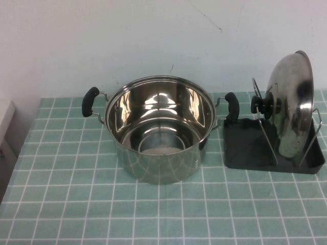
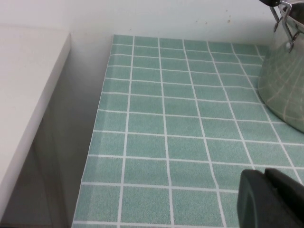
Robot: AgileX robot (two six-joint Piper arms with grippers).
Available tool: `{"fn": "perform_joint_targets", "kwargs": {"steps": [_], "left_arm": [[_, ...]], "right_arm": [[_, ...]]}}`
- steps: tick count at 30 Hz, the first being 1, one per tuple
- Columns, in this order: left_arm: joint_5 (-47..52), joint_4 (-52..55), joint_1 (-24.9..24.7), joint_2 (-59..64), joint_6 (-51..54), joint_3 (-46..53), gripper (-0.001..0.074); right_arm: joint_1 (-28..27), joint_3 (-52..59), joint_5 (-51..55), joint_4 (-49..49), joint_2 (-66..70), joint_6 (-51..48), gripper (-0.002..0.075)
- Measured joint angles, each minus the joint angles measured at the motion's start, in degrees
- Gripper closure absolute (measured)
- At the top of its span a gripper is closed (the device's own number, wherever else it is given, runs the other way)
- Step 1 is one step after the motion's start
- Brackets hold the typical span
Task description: Put pot lid on rack
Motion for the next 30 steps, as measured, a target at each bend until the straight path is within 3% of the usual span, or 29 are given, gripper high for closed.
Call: {"fn": "perform_joint_targets", "kwargs": {"steps": [7,14,17,22,30], "left_arm": [[0.09,0.30,0.00,0.00,0.00,0.00,0.0737],[0.09,0.30,0.00,-0.10,0.00,0.00,0.0737],[0.09,0.30,0.00,-0.13,0.00,0.00,0.0737],[0.09,0.30,0.00,-0.13,0.00,0.00,0.0737],[0.09,0.30,0.00,-0.13,0.00,0.00,0.0737]], "right_arm": [[1.62,0.00,-0.96,0.00,-0.24,0.13,0.0726],[2.44,0.09,-12.84,0.49,-6.03,1.31,0.0727],[2.44,0.99,-16.66,-9.00,-7.48,8.85,0.0727],[2.44,6.61,-18.63,-28.36,-9.23,32.91,0.0727],[2.44,18.13,-20.88,-36.10,-13.32,53.38,0.0728]]}}
